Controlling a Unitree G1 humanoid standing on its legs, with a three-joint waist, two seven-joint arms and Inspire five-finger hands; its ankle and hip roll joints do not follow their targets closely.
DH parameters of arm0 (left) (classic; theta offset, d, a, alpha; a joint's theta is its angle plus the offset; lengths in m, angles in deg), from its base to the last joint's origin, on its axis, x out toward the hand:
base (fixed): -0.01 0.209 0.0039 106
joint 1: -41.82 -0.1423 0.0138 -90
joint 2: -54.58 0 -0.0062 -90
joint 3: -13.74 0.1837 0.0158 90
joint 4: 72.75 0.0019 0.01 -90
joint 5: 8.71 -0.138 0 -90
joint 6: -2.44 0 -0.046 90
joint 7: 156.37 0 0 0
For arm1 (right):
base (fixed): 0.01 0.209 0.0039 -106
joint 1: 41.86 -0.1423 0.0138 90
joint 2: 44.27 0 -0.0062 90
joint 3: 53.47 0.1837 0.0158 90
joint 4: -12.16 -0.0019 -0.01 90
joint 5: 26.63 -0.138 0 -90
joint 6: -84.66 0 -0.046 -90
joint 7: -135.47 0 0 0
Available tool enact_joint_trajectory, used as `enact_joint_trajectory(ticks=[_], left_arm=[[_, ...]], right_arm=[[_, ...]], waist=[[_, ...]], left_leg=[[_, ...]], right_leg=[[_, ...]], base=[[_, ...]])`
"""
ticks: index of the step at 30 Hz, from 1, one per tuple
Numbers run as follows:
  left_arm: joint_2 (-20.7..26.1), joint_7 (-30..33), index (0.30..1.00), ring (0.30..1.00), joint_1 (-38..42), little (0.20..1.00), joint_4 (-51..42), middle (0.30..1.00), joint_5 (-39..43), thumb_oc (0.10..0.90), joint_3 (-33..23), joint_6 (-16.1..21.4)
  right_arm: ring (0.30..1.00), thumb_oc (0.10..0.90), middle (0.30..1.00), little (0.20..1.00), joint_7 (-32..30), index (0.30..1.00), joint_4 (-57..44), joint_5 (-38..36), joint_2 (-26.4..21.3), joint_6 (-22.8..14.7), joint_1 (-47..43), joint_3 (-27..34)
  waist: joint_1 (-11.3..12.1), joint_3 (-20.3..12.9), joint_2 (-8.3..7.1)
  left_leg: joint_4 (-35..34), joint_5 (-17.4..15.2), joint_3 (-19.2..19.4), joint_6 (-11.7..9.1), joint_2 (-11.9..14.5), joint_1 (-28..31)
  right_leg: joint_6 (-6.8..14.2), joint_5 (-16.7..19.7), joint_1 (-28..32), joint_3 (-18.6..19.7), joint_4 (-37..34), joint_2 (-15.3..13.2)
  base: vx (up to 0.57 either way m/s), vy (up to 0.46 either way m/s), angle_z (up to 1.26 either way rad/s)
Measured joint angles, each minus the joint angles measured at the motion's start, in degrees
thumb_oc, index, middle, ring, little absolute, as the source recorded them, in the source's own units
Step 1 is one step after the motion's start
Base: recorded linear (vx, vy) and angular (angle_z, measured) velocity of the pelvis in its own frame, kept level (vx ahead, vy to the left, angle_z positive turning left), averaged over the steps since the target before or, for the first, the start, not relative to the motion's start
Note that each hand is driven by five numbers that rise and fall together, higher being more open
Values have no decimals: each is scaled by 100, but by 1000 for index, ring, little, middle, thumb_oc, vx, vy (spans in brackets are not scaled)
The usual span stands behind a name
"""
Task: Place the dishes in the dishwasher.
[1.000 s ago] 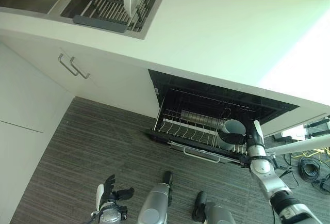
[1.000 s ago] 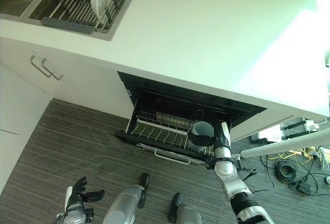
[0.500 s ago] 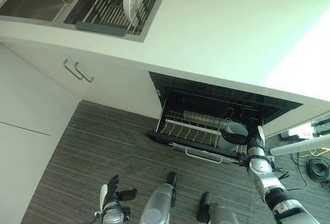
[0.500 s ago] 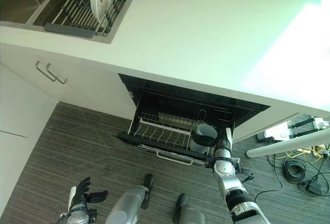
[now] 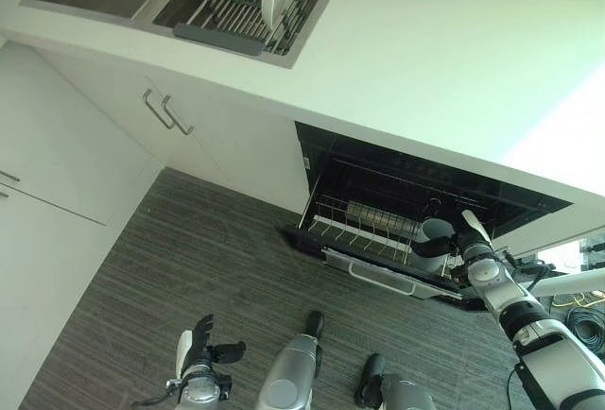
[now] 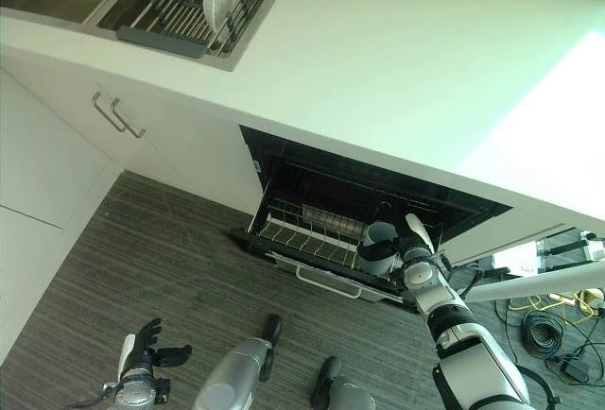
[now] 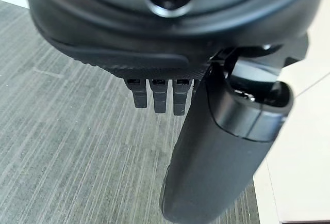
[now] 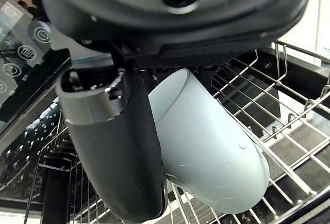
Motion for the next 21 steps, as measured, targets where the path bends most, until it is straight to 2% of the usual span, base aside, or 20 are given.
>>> enact_joint_trajectory(ticks=[1,2,7,9,14,19,21], left_arm=[[0,0,900,900,0,900,0,900,0,800,0,0],[52,-3,900,900,76,900,-3,900,-33,800,2,2],[56,-38,900,900,118,900,-3,900,-32,800,12,8],[55,-77,900,900,151,900,-22,900,-32,800,15,13],[54,-93,900,900,179,900,-118,900,-37,800,26,4],[54,-107,900,900,254,900,-127,900,-159,800,-3,0],[54,-107,900,900,258,900,-128,900,-157,800,-3,1]], right_arm=[[900,800,900,900,0,900,0,0,0,0,0,0],[900,800,900,900,-234,900,-7,534,-15,-210,-140,-278],[900,800,900,900,-436,900,30,369,-1,-457,-72,-165],[900,800,900,900,-421,900,147,-16,63,-533,-64,-107],[900,800,900,900,396,900,439,-1323,130,-764,27,399],[900,800,900,900,1523,900,466,-2523,32,-647,188,778],[900,800,900,900,1643,900,464,-2724,32,-566,238,816]], waist=[[0,0,0],[33,2,1],[22,19,2],[9,26,11],[-4,53,-2],[-21,59,-19],[-23,62,-25]], left_leg=[[0,0,0,0,0,0],[-13,34,-36,-1,-4,-110],[-19,70,-48,26,-19,-210],[-32,71,-57,23,-18,-211],[-101,85,-55,12,-19,-177],[-113,84,-45,14,-16,-114],[-118,82,-42,16,-16,-71]], right_leg=[[0,0,0,0,0,0],[-4,2,-104,-43,9,-1],[-11,8,-195,-71,-7,-6],[-15,5,-195,-81,-16,0],[-18,3,-168,-88,-53,1],[-25,7,-93,-95,-100,16],[-25,7,-51,-93,-108,15]], base=[[-59,-1,8],[-46,18,9],[-19,12,3],[-17,8,0],[0,0,0],[35,19,0],[28,16,-1]])
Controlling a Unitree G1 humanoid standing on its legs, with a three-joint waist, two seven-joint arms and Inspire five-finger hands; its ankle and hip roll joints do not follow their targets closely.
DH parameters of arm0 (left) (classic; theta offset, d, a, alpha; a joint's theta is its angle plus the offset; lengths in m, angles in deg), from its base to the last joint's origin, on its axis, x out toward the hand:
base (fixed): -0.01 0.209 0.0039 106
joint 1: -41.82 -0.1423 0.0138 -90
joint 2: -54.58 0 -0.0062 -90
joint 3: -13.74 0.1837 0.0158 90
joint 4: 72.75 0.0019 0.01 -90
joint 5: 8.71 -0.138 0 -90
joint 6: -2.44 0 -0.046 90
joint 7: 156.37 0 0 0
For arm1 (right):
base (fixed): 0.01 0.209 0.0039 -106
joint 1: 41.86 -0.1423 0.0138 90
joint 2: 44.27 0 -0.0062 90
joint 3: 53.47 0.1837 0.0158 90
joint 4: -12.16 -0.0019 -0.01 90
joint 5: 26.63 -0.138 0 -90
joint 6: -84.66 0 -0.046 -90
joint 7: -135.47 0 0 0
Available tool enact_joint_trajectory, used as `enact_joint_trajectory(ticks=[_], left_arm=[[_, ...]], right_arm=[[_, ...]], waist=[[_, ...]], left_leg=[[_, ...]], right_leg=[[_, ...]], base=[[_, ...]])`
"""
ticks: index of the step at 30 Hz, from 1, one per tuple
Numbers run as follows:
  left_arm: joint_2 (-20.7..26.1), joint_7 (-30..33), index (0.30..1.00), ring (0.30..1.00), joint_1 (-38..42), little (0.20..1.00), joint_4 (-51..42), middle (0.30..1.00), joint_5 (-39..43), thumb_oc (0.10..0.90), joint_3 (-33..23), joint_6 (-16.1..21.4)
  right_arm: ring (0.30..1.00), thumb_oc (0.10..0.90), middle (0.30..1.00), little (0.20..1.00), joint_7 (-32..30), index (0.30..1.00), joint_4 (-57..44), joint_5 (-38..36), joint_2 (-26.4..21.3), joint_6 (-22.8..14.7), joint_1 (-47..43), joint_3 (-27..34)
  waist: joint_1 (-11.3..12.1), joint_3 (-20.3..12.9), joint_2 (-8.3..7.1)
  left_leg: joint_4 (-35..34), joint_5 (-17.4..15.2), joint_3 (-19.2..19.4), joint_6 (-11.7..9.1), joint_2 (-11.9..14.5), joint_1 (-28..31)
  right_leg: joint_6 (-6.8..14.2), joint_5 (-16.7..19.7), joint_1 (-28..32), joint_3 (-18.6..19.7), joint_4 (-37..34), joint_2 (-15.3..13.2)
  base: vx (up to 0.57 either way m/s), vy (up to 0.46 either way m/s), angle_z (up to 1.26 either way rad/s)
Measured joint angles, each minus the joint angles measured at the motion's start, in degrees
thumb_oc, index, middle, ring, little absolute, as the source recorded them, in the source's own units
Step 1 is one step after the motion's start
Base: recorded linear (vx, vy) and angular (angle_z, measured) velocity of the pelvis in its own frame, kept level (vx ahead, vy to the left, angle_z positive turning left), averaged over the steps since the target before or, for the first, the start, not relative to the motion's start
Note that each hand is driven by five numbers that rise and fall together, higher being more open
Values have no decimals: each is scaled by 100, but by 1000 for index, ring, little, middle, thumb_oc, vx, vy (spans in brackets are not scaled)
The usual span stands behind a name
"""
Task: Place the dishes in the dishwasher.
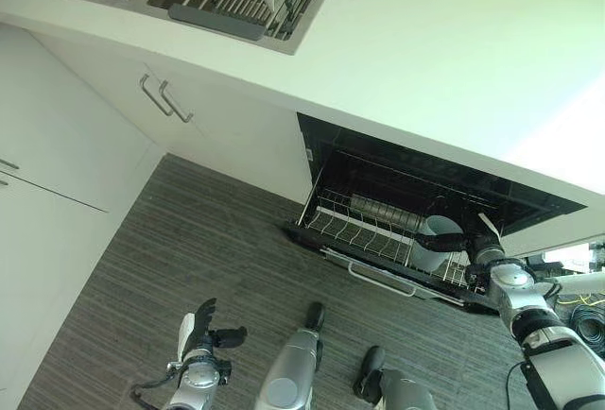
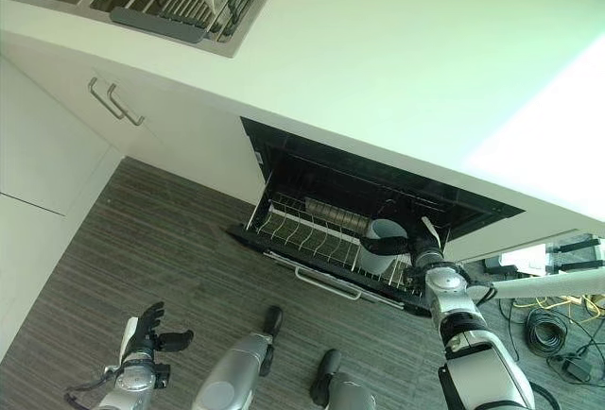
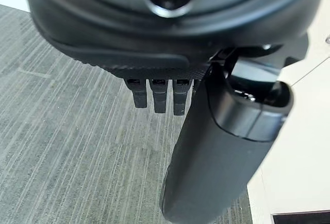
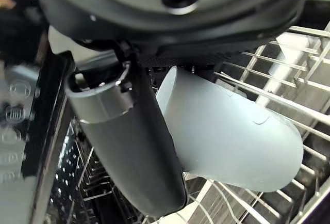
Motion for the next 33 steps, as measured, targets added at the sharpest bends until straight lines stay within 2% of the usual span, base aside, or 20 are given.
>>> enact_joint_trajectory(ticks=[2,7,11,15,21,26,29,31,33], left_arm=[[0,1,900,900,-1,900,9,900,4,800,0,1],[0,2,900,900,-64,900,70,900,8,800,-59,4],[1,2,900,900,-55,900,63,900,8,800,-164,19],[8,2,900,900,-37,900,61,900,7,800,-168,16],[167,2,900,900,55,900,-9,900,7,800,-168,-5],[256,13,900,900,84,900,-125,900,14,800,-217,-5],[301,22,900,900,47,900,-768,900,27,800,-399,138],[578,-117,900,900,-31,900,-1803,900,10,800,-360,199],[1246,-308,900,900,-160,900,-3207,900,-160,800,-123,239]], right_arm=[[900,800,900,900,325,900,-8,-430,2,197,86,204],[900,800,900,900,1001,900,-44,-713,-4,547,196,383],[900,800,900,900,1487,900,-339,-685,-122,919,288,383],[900,800,900,900,1839,900,-604,-127,-223,1307,294,360],[900,800,900,900,1952,900,-1058,5,-270,1967,154,121],[900,800,900,900,1963,900,-1421,93,-408,2254,178,87],[900,800,900,900,1874,900,-1581,93,-401,2371,178,61],[900,800,900,900,1839,900,-1690,94,-424,2430,295,51],[900,800,900,900,1845,900,-1679,103,-420,2426,383,150]], waist=[[-7,2,-2],[-144,16,-31],[-159,32,-58],[-146,66,-117],[-142,203,-311],[-140,257,-370],[-137,259,-371],[-113,260,-371],[-61,270,-365]], left_leg=[[2,-13,0,15,1,15],[90,-66,30,34,1,11],[111,-67,30,34,12,12],[125,-67,20,33,23,6],[195,-76,-9,23,45,-34],[247,-85,30,32,52,-105],[287,-91,41,41,57,-97],[297,-89,44,41,74,-77],[299,-86,46,36,87,-57]], right_leg=[[-5,-3,26,-1,-3,3],[-5,-2,53,28,2,0],[-5,-3,51,32,1,12],[-13,-7,48,30,2,30],[-14,-7,8,25,7,62],[-15,13,-67,67,27,63],[-13,24,-54,77,43,65],[-17,29,-49,95,60,73],[-20,30,-43,110,78,88]], base=[[17,15,0],[29,15,-2],[2,-3,-1],[-17,-55,1],[-30,-53,1],[-1,-7,-2],[-8,-13,-3],[-14,-36,-5],[-2,-2,-3]])
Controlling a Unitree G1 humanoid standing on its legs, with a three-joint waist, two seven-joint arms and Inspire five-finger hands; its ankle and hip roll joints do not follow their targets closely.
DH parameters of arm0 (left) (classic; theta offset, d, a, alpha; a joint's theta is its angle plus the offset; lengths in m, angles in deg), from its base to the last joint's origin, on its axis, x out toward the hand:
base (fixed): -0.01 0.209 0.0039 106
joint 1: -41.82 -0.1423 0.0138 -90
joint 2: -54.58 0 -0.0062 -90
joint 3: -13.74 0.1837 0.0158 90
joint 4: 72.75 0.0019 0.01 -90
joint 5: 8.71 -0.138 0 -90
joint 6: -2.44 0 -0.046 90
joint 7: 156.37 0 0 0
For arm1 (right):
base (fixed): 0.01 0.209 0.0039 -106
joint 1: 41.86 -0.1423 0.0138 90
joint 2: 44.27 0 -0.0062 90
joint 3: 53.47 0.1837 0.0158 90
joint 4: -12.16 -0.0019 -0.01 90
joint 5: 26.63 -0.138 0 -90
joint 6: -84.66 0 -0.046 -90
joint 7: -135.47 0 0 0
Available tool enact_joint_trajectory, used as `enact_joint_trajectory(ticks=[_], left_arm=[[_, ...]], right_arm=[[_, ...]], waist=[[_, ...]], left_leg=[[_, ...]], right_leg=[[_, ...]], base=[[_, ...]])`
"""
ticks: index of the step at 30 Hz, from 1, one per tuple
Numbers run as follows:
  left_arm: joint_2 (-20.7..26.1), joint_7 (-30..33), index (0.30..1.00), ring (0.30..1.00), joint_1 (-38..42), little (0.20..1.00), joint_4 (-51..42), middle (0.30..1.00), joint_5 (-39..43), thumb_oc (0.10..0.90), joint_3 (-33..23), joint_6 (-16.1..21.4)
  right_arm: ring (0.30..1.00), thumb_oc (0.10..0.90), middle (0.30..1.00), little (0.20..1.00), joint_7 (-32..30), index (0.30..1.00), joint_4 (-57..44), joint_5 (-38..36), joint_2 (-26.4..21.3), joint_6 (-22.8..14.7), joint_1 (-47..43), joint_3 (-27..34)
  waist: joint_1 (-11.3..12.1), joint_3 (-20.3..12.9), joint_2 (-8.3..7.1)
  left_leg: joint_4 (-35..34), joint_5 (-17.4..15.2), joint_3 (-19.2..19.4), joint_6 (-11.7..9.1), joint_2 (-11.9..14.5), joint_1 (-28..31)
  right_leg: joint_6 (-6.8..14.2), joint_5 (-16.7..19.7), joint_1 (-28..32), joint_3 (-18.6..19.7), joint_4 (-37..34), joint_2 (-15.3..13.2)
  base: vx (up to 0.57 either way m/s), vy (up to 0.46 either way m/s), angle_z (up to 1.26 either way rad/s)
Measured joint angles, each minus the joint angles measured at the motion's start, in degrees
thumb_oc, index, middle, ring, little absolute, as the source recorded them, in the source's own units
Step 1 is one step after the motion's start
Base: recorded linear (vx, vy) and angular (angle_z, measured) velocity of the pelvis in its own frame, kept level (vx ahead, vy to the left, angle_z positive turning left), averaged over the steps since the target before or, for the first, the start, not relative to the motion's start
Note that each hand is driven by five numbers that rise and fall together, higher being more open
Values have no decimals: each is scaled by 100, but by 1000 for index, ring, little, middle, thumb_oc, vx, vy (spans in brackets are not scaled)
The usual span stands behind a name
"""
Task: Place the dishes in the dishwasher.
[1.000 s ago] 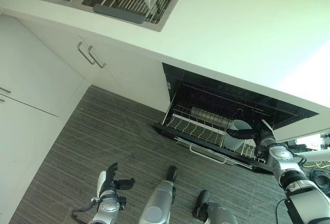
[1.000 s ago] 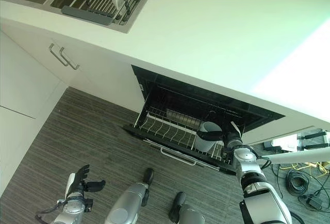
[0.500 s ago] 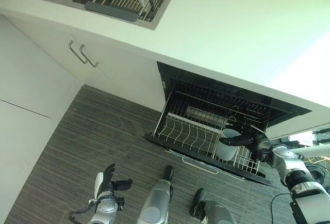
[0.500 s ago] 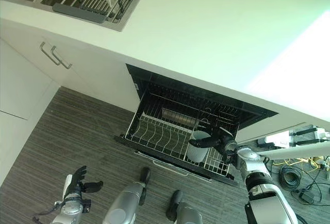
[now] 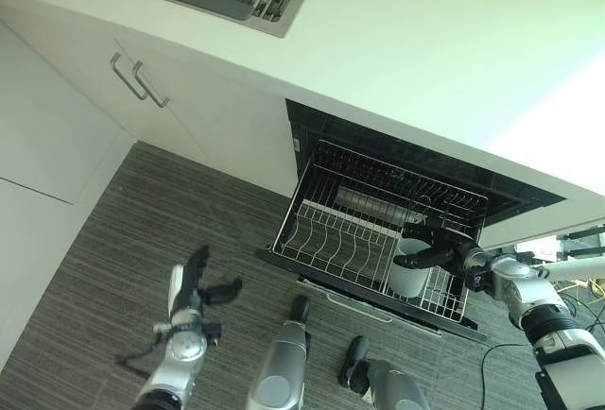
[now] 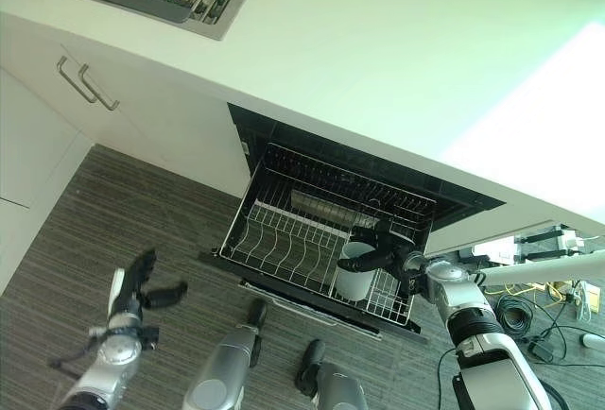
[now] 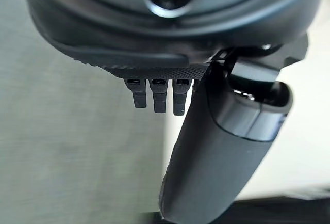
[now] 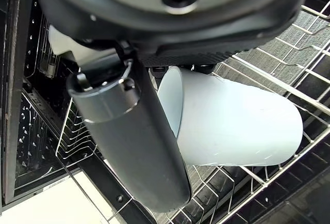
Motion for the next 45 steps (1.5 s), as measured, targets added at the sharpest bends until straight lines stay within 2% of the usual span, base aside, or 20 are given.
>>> enact_joint_trajectory(ticks=[1,3,7,10,13,14,16,17,24,26,28,30,31,35,39,43,45], left_arm=[[276,-22,900,900,24,900,-382,900,-353,800,22,227],[555,-28,900,900,255,900,-407,900,-776,800,-4,325],[646,184,900,900,280,900,-870,900,-1534,800,-98,537],[752,329,900,900,487,900,-1129,900,-2269,800,-75,1054],[1195,278,900,900,885,900,-1418,900,-2823,800,-39,1473],[1264,198,900,900,984,900,-1513,900,-2861,800,-35,1585],[1349,-502,900,900,1133,900,-1816,900,-2732,800,-36,1792],[1349,-642,900,900,1132,900,-1832,900,-2737,800,-30,1804],[1355,-2914,900,900,1182,900,-2031,900,-1780,800,482,1592],[1361,-3570,900,900,1441,900,-2016,900,-1670,800,868,1255],[1412,-3906,900,900,1655,900,-1938,900,-1677,800,1220,1004],[1468,-4061,900,900,1862,900,-1781,900,-1676,800,1503,870],[1563,-4231,900,900,2222,900,-1532,900,-1681,800,1876,622],[1569,-4367,900,900,2406,900,-1217,900,-1756,800,2000,376],[1542,-4291,900,900,2550,900,-1017,900,-1923,800,2175,254],[1409,-3972,900,900,2609,900,-878,900,-2232,800,2260,248],[1243,-3707,900,900,2808,900,-638,900,-2492,800,2497,174]], right_arm=[[900,800,900,900,1,900,26,43,-9,1,0,7],[900,800,900,900,2,900,-2,64,6,-10,-5,5],[900,800,900,900,-32,900,27,100,14,-68,35,14],[900,800,900,900,-168,900,62,116,104,-173,48,18],[900,800,900,900,-202,900,44,175,209,-255,49,57],[900,800,900,900,-225,900,43,216,234,-256,55,55],[900,800,900,900,-231,900,-5,325,231,-265,90,60],[900,800,900,900,-231,900,-28,325,241,-266,102,58],[900,800,900,900,-221,900,-258,450,237,-198,151,53],[900,800,900,900,-192,900,-257,547,231,-154,126,36],[900,800,900,900,-117,900,-265,550,238,-104,34,-86],[900,800,900,900,-64,900,-390,550,246,-49,-15,-240],[900,800,900,900,35,900,-501,670,260,28,-50,-368],[900,800,900,900,127,900,-655,672,353,123,-142,-507],[900,800,900,900,131,900,-706,779,424,170,-242,-580],[900,800,900,900,160,900,-805,900,453,272,-286,-641],[900,800,900,900,138,900,-826,898,463,369,-331,-698]], waist=[[42,7,27],[-2,5,84],[-47,4,85],[-70,2,90],[-113,-1,96],[-117,-3,102],[-264,-26,161],[-286,-28,169],[-543,-112,336],[-589,-149,397],[-661,-165,424],[-793,-173,439],[-878,-175,441],[-1179,-174,459],[-1261,-170,468],[-1295,-163,480],[-1321,-161,484]], left_leg=[[-4,0,18,0,2,33],[-18,-2,45,1,3,72],[-15,-1,46,0,3,69],[-17,-1,62,1,6,72],[-36,0,156,4,15,116],[-71,2,200,7,15,163],[-80,4,237,11,7,180],[-87,4,250,11,9,191],[-95,-9,351,30,18,193],[-94,-13,383,36,27,201],[-98,-20,495,47,45,216],[-95,-21,516,49,44,221],[-92,-26,637,60,67,225],[-90,-41,767,81,95,249],[-95,-50,861,93,112,247],[-100,-57,907,103,122,240],[-99,-57,916,103,125,231]], right_leg=[[0,0,13,31,17,-2],[1,0,41,48,23,-13],[1,0,33,49,22,-13],[0,0,17,67,30,-17],[0,-2,-30,172,108,-36],[1,-2,-25,222,125,-48],[9,-4,-31,249,141,-73],[9,-4,-33,266,144,-72],[20,-12,-117,363,198,-90],[21,-12,-131,395,204,-89],[23,-11,-203,528,275,-89],[23,-11,-219,554,303,-96],[34,-9,-306,682,371,-95],[60,16,-350,810,370,-87],[70,25,-422,916,405,-79],[75,40,-450,956,395,-74],[77,45,-462,966,393,-69]], base=[[0,-5,-8],[-2,-17,-6],[0,0,0],[-8,23,-3],[-24,56,-16],[-30,75,-15],[-36,86,-10],[-29,69,-9],[-17,50,-7],[-8,55,-9],[-7,60,-23],[-28,77,-20],[-26,60,-29],[-16,61,-19],[-13,37,-16],[-14,4,-5],[-16,-8,-2]])
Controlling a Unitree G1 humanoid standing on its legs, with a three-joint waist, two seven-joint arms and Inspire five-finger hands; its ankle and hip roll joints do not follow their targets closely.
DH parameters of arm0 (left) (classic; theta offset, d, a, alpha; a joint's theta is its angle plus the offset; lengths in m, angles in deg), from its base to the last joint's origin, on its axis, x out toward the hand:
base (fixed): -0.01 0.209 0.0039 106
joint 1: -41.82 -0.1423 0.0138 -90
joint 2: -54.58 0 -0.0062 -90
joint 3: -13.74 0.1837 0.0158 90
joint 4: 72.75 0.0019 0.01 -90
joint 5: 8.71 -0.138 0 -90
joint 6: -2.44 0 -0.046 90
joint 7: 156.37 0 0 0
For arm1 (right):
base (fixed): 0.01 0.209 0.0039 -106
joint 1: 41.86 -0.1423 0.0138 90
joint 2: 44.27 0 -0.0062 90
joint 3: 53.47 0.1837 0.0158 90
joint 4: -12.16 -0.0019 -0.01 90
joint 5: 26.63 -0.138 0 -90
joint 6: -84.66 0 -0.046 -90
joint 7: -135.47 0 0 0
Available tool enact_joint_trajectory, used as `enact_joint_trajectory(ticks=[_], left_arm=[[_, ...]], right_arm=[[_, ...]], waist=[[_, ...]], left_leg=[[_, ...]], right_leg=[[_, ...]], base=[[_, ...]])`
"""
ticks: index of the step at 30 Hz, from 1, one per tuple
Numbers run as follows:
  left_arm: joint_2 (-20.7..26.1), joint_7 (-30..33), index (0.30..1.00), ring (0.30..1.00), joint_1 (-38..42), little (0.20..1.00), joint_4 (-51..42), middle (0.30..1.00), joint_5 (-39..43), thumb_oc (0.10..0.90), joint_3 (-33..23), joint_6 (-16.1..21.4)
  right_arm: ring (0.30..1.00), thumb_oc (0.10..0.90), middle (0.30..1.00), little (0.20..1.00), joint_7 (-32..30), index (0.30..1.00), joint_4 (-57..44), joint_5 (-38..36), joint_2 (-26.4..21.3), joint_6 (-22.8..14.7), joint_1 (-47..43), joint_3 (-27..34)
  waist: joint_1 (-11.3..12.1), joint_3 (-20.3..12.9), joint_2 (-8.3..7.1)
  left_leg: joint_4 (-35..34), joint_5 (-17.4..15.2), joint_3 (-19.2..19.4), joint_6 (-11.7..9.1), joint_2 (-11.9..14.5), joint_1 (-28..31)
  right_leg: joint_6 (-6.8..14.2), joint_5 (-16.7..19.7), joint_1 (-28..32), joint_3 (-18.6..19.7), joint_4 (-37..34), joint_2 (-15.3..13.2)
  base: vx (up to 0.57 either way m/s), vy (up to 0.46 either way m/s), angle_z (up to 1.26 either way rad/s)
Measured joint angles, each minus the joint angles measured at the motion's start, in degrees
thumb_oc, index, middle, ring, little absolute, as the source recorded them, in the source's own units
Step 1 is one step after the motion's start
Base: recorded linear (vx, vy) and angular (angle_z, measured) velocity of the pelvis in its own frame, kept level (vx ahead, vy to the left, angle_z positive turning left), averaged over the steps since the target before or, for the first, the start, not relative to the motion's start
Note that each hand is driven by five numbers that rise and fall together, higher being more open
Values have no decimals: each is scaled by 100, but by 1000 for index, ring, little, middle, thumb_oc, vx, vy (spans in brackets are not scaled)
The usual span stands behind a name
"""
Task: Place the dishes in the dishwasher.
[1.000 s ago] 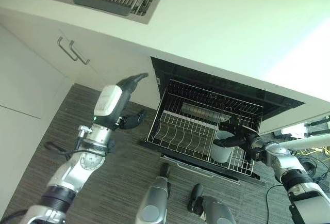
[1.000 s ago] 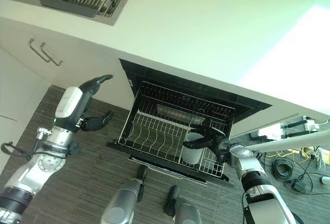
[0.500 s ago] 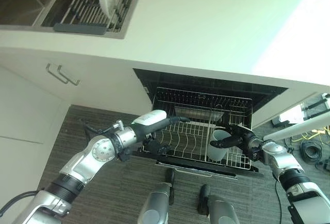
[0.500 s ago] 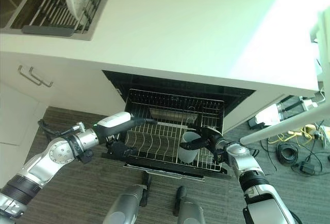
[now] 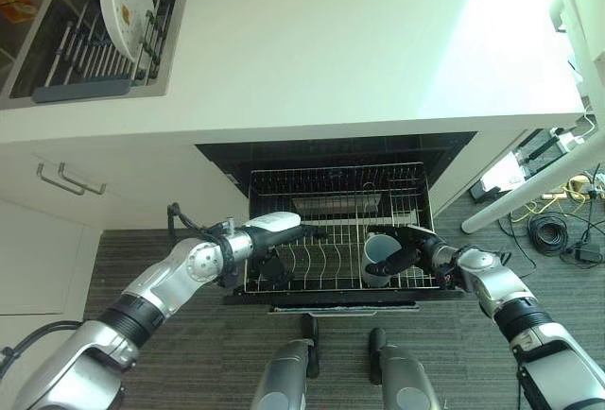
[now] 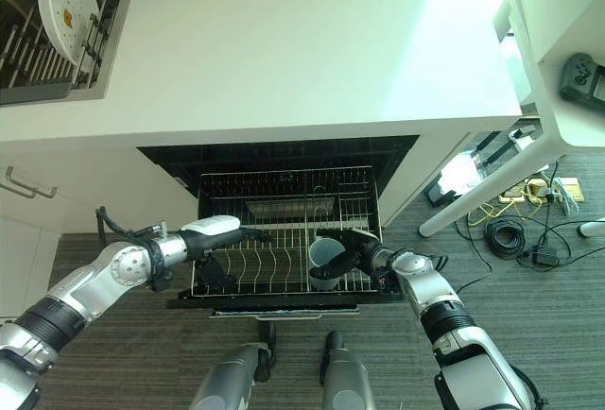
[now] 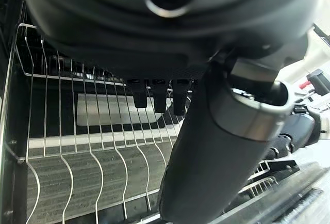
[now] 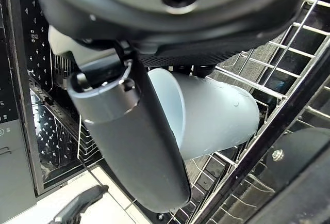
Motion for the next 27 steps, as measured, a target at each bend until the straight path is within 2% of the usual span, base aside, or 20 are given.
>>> enact_joint_trajectory(ticks=[3,5,7,9,10,13,17,20,23,24,27], left_arm=[[-219,259,900,900,185,900,49,900,-165,800,175,-32],[-321,329,900,900,271,900,46,900,-164,800,212,-60],[-337,390,900,900,372,900,35,900,-161,800,274,-59],[-365,562,900,900,446,900,59,900,-148,800,296,-86],[-350,572,900,900,460,900,-21,900,-144,800,268,-196],[-339,674,900,900,415,900,-25,900,-138,800,107,-350],[-328,678,900,900,200,900,-8,900,-52,800,92,-406],[-313,805,900,900,-50,900,-80,900,-25,800,-143,-370],[-293,909,900,900,-300,900,-223,900,-22,800,-422,-417],[-304,929,900,900,-402,900,-314,900,-15,800,-494,-420],[-324,934,900,900,-703,900,-435,900,116,800,-630,-435]], right_arm=[[900,800,900,900,-121,900,6,58,47,6,-105,-49],[900,800,900,900,-462,900,-19,409,70,-359,-176,-328],[900,800,900,900,-688,900,-8,540,141,-551,-232,-457],[900,800,900,900,-1746,900,-176,428,335,-1136,-4,-532],[900,800,900,900,-2042,900,-367,464,386,-1288,123,-456],[900,800,900,900,-2445,900,-880,782,257,-1852,346,-417],[900,800,900,900,-2577,900,-913,818,202,-2319,640,-422],[900,800,900,900,-2742,900,-827,880,158,-2905,954,-312],[900,800,900,900,-3328,900,-950,1240,106,-3488,1284,-124],[900,800,900,900,-3517,900,-1135,1444,73,-3617,1440,30],[900,800,900,900,-3568,900,-1347,1574,-107,-3667,1632,300]], waist=[[-38,9,-5],[-37,39,-7],[-35,72,-7],[-42,177,-8],[-43,290,3],[-151,618,102],[-224,683,193],[-192,686,209],[-208,686,226],[-223,691,272],[-336,692,418]], left_leg=[[19,0,13,0,22,-77],[19,0,25,0,25,-101],[30,0,28,0,27,-136],[56,-2,33,4,28,-196],[63,-5,51,9,23,-209],[95,-21,172,66,16,-302],[63,-65,259,147,-30,-200],[-85,-46,271,174,-80,23],[-167,-36,295,185,-119,110],[-182,-29,301,197,-127,115],[-279,3,331,245,-195,183]], right_leg=[[3,23,-77,19,-6,24],[3,34,-111,40,-6,29],[5,39,-149,46,4,28],[11,50,-195,51,7,25],[20,75,-239,93,-15,25],[72,163,-331,188,-39,3],[127,211,-235,248,-116,-55],[141,217,-33,238,-235,-90],[161,225,33,243,-294,-125],[171,231,35,244,-297,-135],[198,232,43,262,-287,-205]], base=[[-55,-5,-4],[-41,27,-5],[-18,54,-2],[-44,79,-2],[-41,108,-11],[36,112,-16],[30,103,-9],[47,88,1],[72,131,-1],[52,113,-1],[76,96,-3]])
